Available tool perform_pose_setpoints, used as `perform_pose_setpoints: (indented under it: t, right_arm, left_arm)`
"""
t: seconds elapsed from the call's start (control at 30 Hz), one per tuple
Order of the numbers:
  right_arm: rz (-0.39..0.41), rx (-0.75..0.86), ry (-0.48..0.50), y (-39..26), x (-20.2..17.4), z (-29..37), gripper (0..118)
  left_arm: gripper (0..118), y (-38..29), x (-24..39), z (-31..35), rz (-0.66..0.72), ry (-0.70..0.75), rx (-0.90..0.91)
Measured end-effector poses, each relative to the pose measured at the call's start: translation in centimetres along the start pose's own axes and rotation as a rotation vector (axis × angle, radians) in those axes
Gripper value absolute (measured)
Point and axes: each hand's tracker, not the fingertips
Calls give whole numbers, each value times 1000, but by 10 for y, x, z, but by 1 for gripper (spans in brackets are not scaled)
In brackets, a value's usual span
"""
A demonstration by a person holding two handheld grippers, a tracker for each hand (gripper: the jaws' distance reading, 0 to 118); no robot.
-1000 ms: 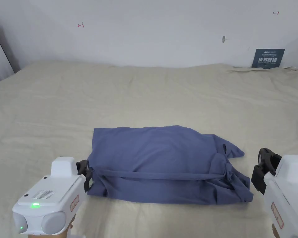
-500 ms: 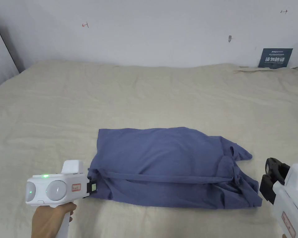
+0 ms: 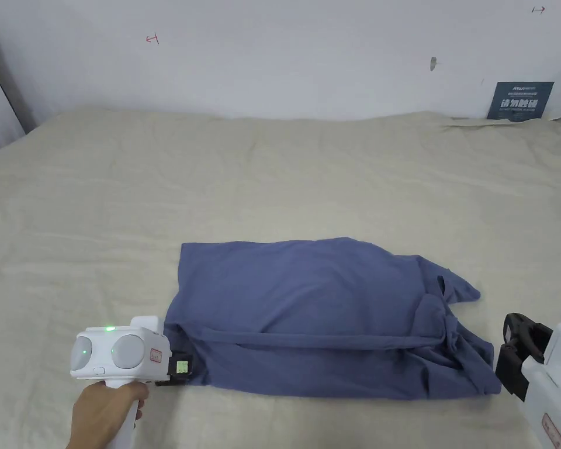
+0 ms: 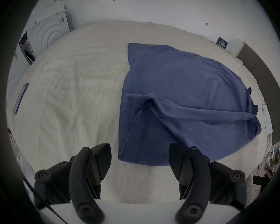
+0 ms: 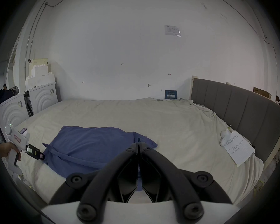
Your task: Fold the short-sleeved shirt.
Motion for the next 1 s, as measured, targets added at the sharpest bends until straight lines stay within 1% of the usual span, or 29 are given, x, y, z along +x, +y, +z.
perform_pose_setpoints:
  t: [0.07, 0.1, 0.13, 0.17, 0.2, 0.23, 0.27, 0.3, 0.4, 0.53, 0.57, 0.6, 0.63, 0.67, 0.7, 0.73, 0.77, 0.9, 1.0]
  right_arm:
    - [-5, -14, 1, -1, 2, -2, 0]
    - [-8, -22, -1, -2, 3, -3, 0]
    - [-13, -31, 0, -3, 4, -4, 0]
    - [-20, -43, 0, -4, 6, -6, 0]
    - [-28, -56, 1, -6, 8, -9, 0]
    - [-40, -72, 2, -8, 11, -13, 0]
    - [-61, -100, 5, -10, 14, -19, 0]
    - [-79, -139, 6, -14, 18, -26, 0]
    - [-113, -241, 10, -26, 30, -51, 0]
    - [-103, -396, 19, -44, 38, -87, 1]
    - [-128, -415, 34, -50, 40, -94, 3]
    - [-139, -440, 32, -55, 42, -103, 8]
    - [-148, -473, 37, -58, 44, -110, 18]
    - [-141, -498, 45, -61, 44, -115, 42]
    - [-147, -494, 31, -63, 44, -121, 61]
    - [-152, -503, 15, -65, 44, -128, 75]
    - [-151, -513, 15, -66, 45, -132, 82]
    - [-148, -550, -5, -70, 45, -148, 82]
    - [-153, -571, 0, -75, 48, -156, 81]
  left_arm:
    - [78, -3, 5, -2, -24, 33, -6]
    - [73, -5, 7, 2, -32, 28, 5]
    - [61, -4, 6, 2, -34, 12, 5]
    - [40, -2, 6, 3, -21, -18, -1]
    - [32, -2, 6, 5, -19, -19, 4]
    - [26, -2, 7, 7, -28, -16, 6]
    - [16, -2, 7, 9, -53, -20, 11]
    - [9, -2, 7, 13, -69, -21, 24]
    - [3, 0, 2, 24, -66, -42, 69]
    - [3, 3, -1, 39, -80, -55, 104]
    - [3, 4, -3, 40, -80, -54, 110]
    - [3, 5, -4, 42, -78, -57, 114]
    - [3, 6, -4, 43, -75, -58, 120]
    - [3, 6, -6, 44, -69, -61, 123]
    - [3, 6, -7, 44, -62, -66, 124]
    - [3, 6, -9, 43, -55, -69, 125]
    - [3, 6, -8, 42, -52, -70, 125]
    - [3, 1, -9, 39, -43, -72, 119]
    - [3, -2, -11, 37, -38, -72, 113]
